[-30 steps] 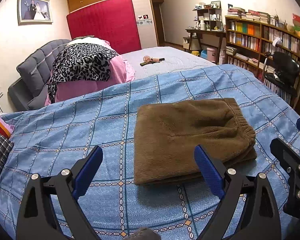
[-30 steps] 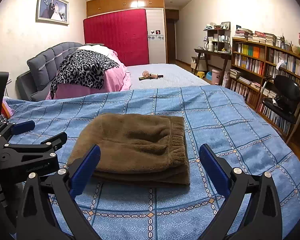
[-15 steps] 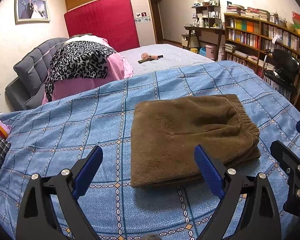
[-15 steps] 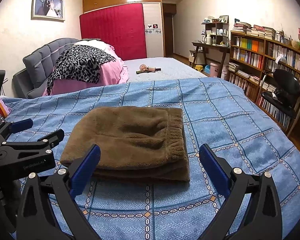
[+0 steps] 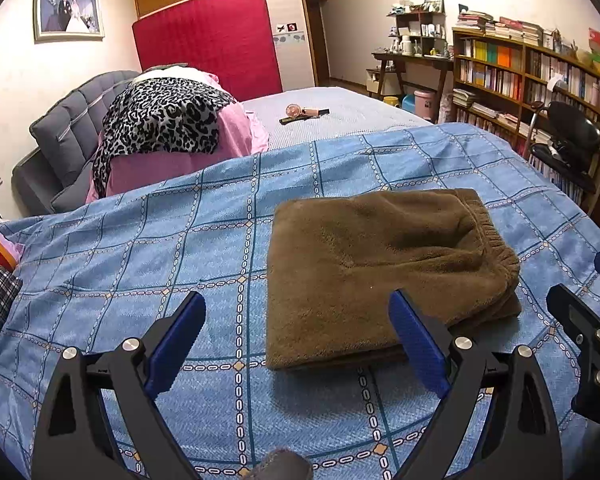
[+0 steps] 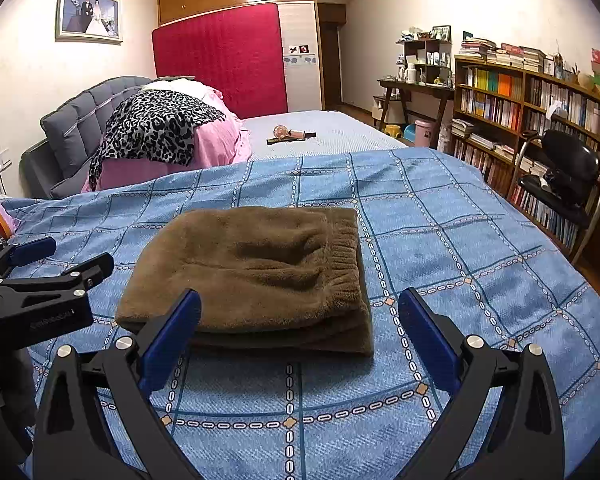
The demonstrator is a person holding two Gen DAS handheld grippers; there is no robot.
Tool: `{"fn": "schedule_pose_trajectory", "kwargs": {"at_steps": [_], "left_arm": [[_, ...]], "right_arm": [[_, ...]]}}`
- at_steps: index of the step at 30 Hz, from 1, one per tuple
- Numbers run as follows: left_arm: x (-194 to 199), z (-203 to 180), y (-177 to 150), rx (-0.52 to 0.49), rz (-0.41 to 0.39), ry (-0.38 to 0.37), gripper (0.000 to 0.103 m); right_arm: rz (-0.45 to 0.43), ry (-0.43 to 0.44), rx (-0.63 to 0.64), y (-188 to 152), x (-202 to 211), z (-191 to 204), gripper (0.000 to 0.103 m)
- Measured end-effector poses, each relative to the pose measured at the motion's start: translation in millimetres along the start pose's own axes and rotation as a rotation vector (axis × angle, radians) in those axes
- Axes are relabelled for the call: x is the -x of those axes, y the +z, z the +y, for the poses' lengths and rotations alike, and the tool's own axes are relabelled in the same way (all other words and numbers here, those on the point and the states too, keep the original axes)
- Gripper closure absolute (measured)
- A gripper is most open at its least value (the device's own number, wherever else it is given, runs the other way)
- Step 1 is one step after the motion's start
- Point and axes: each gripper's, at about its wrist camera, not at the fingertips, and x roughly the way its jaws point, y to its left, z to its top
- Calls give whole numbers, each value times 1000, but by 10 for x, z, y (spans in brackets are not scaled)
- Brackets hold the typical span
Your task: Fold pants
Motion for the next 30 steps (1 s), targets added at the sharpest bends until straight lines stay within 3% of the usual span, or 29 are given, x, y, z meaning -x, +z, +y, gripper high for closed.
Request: {"fn": "schedule_pose_trajectory", "kwargs": {"at_steps": [6,13,21,30], "left_arm": [[47,79,-69,15,10,7,11],[-4,349,-295,62,71,29,11],[-69,850,-742,132,149,93,11],[-246,1687,-1341,230,267,209,11]], "right_arm": [[17,-7,-1,-73,1,0,3],[106,-23,-49,-340,-128,-115,3],[201,-74,-35,-723,-238,-164,3],[270,-118,-26,-1009,-292,-192,3]]}}
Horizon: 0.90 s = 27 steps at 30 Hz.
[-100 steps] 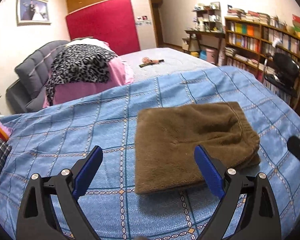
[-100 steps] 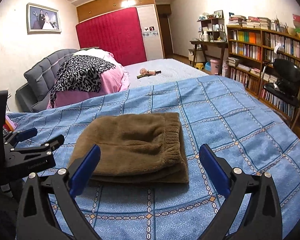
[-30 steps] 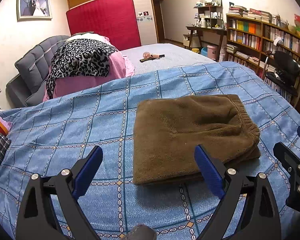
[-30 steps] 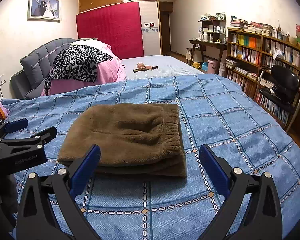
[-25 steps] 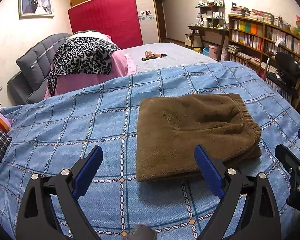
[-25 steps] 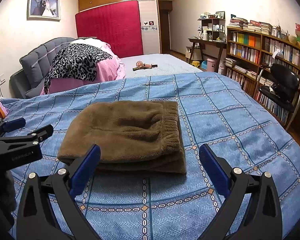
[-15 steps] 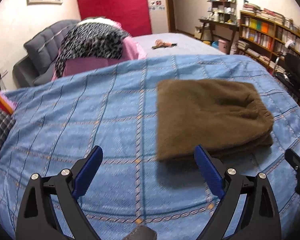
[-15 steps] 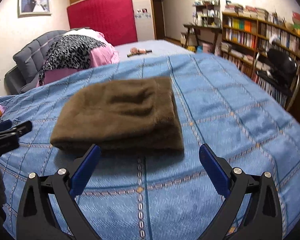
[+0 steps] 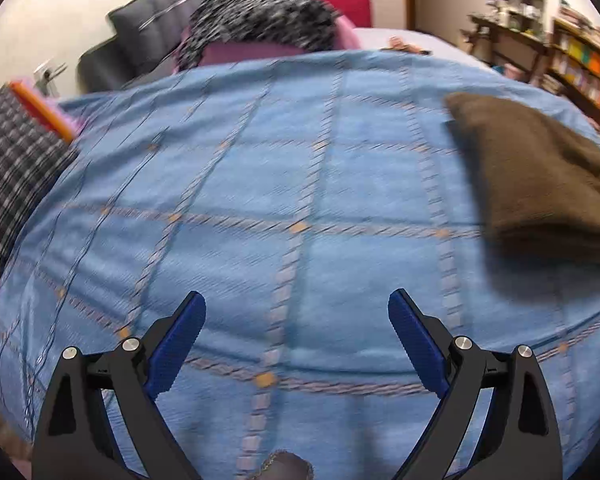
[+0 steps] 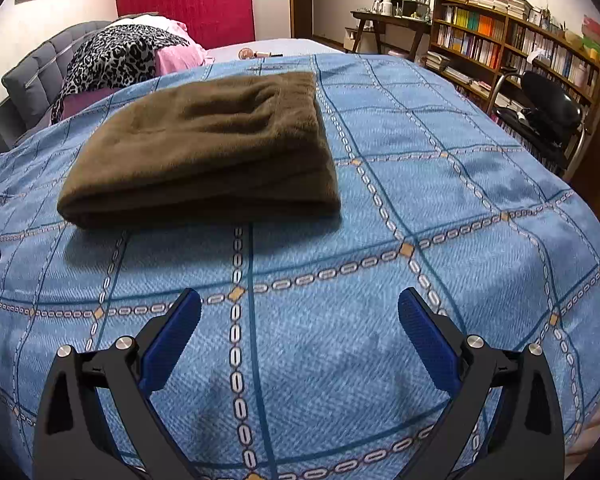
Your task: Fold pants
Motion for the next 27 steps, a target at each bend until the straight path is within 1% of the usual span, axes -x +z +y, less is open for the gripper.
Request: {"fn": "schedule_pose_trajectory", "kwargs": {"at_steps": [3,5,9,16,27], "left_arm": [[-90,277,-132,46,37,14,11],[-108,388,-218,58,45,16,11],[-69,490,-319,68,48,5,11],[77,471,-330,76,26,-24,11],[185,404,-276,70,3,-48,11]], "right_arm": [[14,14,7,-54,-21,92,3],[20,21,22,-71,-22,183,3],[17,42,65,-84,28,402,3],[-18,69,101,-34,187,623,3],[-46,87,98,3,320,668,3]]}}
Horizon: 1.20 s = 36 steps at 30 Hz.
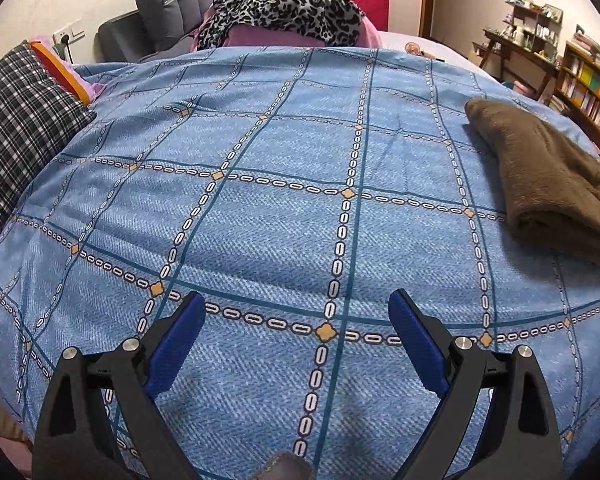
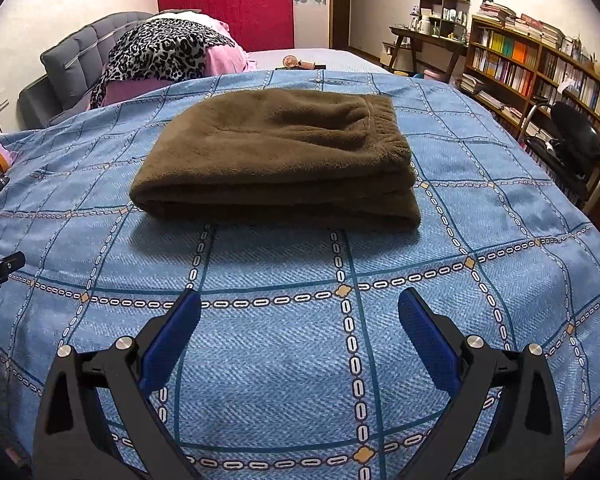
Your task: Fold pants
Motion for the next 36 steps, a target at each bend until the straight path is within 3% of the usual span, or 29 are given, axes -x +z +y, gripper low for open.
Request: {"fn": "schedule_pose_trajectory", "kwargs": {"at_steps": [7,18,36], "left_arm": [[115,-152,29,-31,-30,-22,11],[403,-821,251,-145,-118,-99,11],[453,-1934,750,-282,-163,-214,11]], "right_arm": [[-35,12,-3,47,120,59,3],[-136,36,-22,395,291,59,3],[-170,42,-51,787,67,-187,3]]}}
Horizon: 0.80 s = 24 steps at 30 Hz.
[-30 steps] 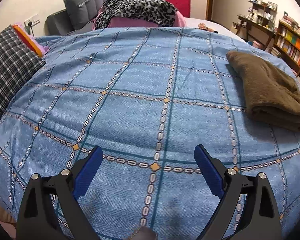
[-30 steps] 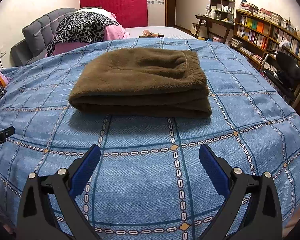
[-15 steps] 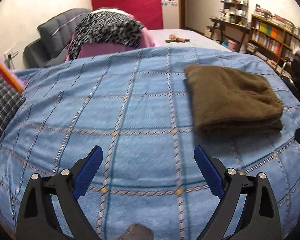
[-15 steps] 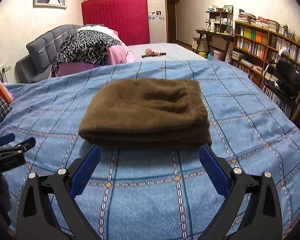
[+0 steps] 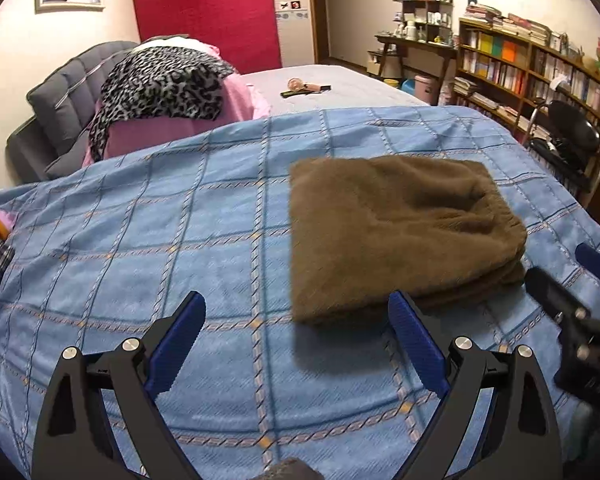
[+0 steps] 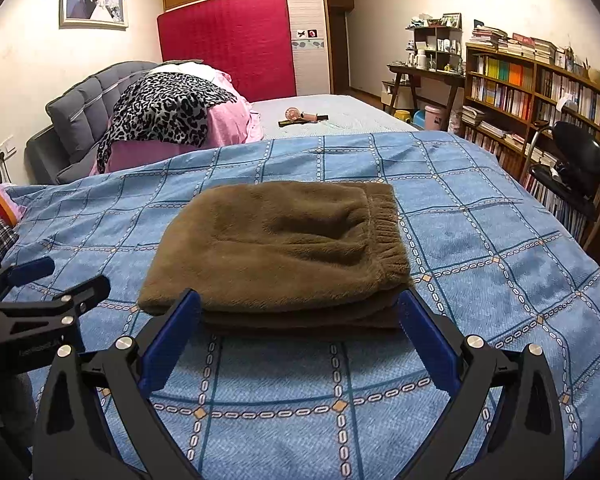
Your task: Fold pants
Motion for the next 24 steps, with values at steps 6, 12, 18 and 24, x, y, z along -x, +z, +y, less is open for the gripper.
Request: {"fn": "schedule_pose_trajectory", "kwargs": {"at_steps": [6,12,18,24], "left_arm": [[-99,-250,203,-40,-41,-15,11],[-136,-422,320,-82,-83,-19,11],[-210,-461,348,-90,-59,-16,11],[-233,-432,334,-69,-39,-11,11]], "right_arm": [[2,-9,-21,47,-113,-117,3],[-1,-30,-25,77,-180,-191,3],[3,-32,-36,88,-215,-229,3],[4,-32,-35,84,-225,-231,3]]}}
